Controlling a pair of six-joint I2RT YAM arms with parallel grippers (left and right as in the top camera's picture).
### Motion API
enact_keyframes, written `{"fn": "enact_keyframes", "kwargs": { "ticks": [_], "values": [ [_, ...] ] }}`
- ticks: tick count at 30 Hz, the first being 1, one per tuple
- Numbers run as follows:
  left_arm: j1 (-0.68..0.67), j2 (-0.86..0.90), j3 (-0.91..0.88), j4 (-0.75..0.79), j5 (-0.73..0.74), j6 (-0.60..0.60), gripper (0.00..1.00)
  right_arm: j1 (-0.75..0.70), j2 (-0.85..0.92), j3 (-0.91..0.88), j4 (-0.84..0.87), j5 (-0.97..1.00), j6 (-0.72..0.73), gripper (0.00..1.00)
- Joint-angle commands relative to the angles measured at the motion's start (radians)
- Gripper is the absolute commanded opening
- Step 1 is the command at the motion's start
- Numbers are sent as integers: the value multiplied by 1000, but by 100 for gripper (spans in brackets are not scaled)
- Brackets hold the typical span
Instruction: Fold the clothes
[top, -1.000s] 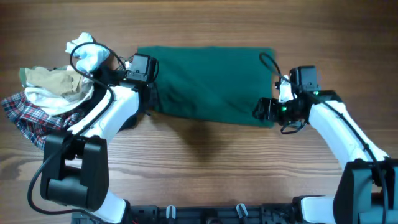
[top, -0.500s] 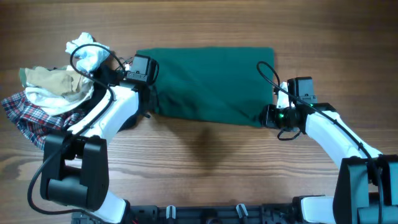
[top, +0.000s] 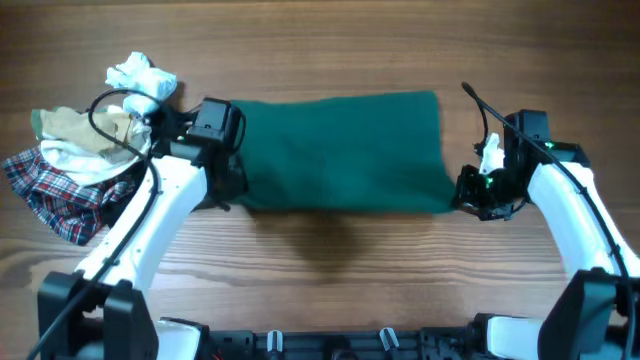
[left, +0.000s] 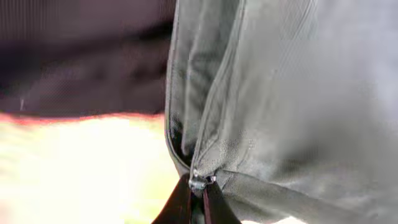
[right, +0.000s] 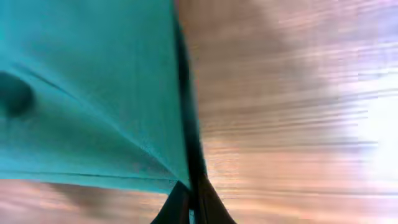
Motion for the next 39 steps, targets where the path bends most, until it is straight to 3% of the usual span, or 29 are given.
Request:
{"fn": "enact_keyframes", "kwargs": {
  "ticks": [1, 5, 9, 15, 21, 27, 33, 39],
  "values": [
    [1, -19, -2, -72, -15, -63, 4, -7, -82, 20, -47, 21, -24, 4],
    [-3, -19, -2, -127, 23, -75, 4, -7, -163, 20, -105, 30, -24, 4],
    [-102, -19, -2, -153, 14, -148, 4, -7, -202, 20, -105, 36, -18, 4],
    [-106, -19, -2, 91, -89, -151, 4, -7, -198, 20, 157, 36, -19, 4],
    [-19, -19, -2, 196, -133, -151, 4, -7, -134, 20, 380, 36, -25, 5],
    [-14, -19, -2, 309, -175, -152, 4, -7, 13, 20, 554, 19, -70, 4],
    [-14, -18, -2, 438, -289, -150, 4, -7, 21, 20, 764, 14, -87, 4],
    [-14, 32, -2, 578, -290, -142, 4, -5, 111, 20, 796, -14, -84, 4]
  ]
}}
